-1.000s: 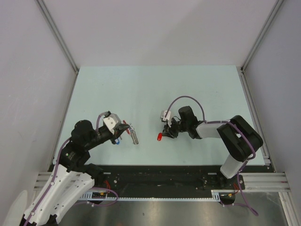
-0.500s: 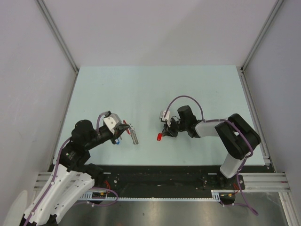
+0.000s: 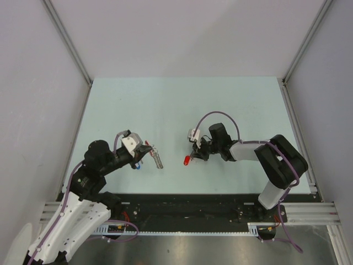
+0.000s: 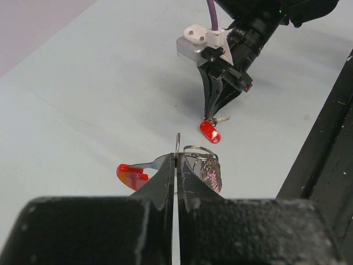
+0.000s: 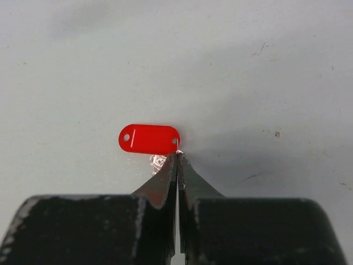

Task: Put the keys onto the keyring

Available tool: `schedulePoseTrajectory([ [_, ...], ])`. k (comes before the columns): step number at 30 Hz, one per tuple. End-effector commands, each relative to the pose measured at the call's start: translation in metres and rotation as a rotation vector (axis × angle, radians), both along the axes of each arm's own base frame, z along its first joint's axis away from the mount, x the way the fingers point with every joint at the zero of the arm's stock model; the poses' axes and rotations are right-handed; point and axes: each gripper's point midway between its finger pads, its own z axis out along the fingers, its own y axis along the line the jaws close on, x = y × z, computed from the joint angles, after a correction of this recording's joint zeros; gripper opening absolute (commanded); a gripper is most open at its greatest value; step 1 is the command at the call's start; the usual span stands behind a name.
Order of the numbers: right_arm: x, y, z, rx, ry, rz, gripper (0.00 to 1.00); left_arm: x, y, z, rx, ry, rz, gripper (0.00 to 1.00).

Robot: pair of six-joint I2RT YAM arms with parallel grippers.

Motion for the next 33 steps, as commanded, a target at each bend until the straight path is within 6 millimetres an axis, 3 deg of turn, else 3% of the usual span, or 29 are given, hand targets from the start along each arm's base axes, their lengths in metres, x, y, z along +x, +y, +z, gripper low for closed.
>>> schedulePoseTrajectory([
  [1, 0.010, 0.008, 0.042, 0.057, -0.066, -0.028, 0.00, 0.001, -0.005, 0.007, -0.013, -0.023, -0.029, 0.00],
  [7, 0.006, 0.006, 0.068, 0.037, -0.110, -0.100, 0.00, 0.002, -0.014, 0.002, 0.014, -0.006, -0.096, 0.00],
  [10, 0.000, 0.004, 0.093, 0.057, -0.145, -0.119, 0.00, 0.000, -0.023, 0.001, 0.024, 0.007, -0.162, 0.00],
  [20, -0.038, -0.008, 0.136, 0.000, -0.177, -0.158, 0.00, -0.015, -0.060, 0.020, 0.028, -0.004, -0.467, 0.00],
  [25, -0.057, -0.007, 0.169, 0.013, -0.227, -0.154, 0.00, -0.019, -0.076, 0.015, 0.094, -0.020, -0.584, 0.00],
  [33, -0.067, -0.018, 0.222, 0.030, -0.275, -0.202, 0.00, -0.017, -0.097, 0.021, 0.151, -0.108, -0.723, 0.00],
])
